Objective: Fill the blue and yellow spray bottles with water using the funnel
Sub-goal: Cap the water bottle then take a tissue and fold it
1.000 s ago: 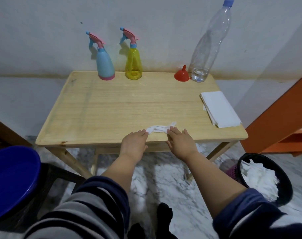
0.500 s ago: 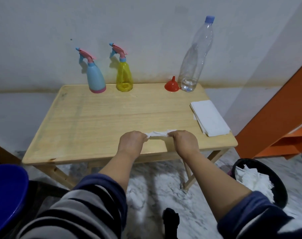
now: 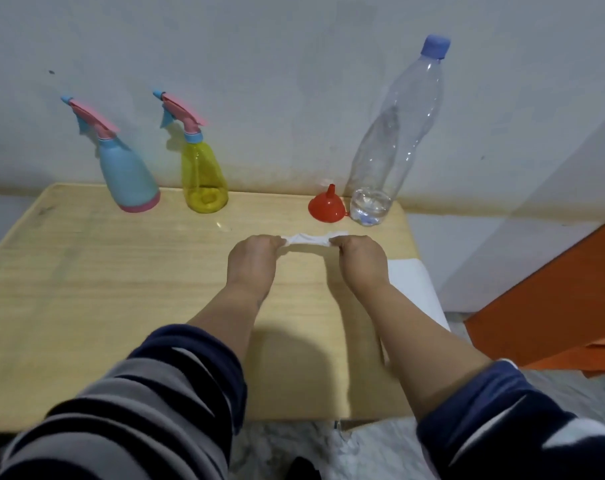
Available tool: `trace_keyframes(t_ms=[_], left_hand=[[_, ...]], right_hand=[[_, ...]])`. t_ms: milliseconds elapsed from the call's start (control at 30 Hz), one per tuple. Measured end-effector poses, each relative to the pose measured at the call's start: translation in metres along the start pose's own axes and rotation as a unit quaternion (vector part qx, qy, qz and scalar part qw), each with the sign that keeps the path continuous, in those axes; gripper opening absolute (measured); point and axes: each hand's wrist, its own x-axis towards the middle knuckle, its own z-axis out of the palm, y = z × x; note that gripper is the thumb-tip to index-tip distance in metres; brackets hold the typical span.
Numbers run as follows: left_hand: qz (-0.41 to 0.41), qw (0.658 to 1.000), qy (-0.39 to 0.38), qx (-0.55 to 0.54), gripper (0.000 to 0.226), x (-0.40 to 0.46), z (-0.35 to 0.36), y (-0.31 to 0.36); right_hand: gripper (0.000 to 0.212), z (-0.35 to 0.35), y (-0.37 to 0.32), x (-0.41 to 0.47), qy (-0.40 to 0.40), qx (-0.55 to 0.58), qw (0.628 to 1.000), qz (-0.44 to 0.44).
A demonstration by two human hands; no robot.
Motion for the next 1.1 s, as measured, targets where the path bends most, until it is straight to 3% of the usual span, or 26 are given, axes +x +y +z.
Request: trace_keyframes(t_ms=[133, 233, 400, 500, 600, 1100], left_hand=[[-0.045, 0.999, 0.008, -0.004, 0.031, 0.043, 0.025, 0.001], [-0.042, 0.997, -0.036, 0.055, 0.048, 0.052, 0.042, -0.001], [-0.021, 0.996, -0.076, 0.044, 0.063, 0.043, 0.057, 0.004], [-0.016, 0.99, -0.13, 0.05, 0.059, 0.04, 0.061, 0.008], [-0.019, 0.983, -0.171, 0.066, 0.061, 0.038, 0.056, 0.008], [0.059, 0.96, -0.243, 0.125, 0.066, -0.103, 0.014, 0.001]], right_hand=[[0.039, 0.017, 0.01, 0.044, -0.025, -0.029, 0.999, -0.035], [0.026, 0.037, 0.011, 0.055, -0.013, -0.078, 0.994, -0.078], [0.042, 0.057, 0.009, 0.061, -0.046, -0.022, 0.993, -0.109], [0.05, 0.06, 0.009, 0.059, -0.141, -0.068, 0.982, -0.102], [0.052, 0.056, 0.008, 0.051, -0.157, -0.11, 0.977, -0.097], [0.051, 0.033, -0.024, -0.111, -0.187, -0.081, 0.979, -0.029]])
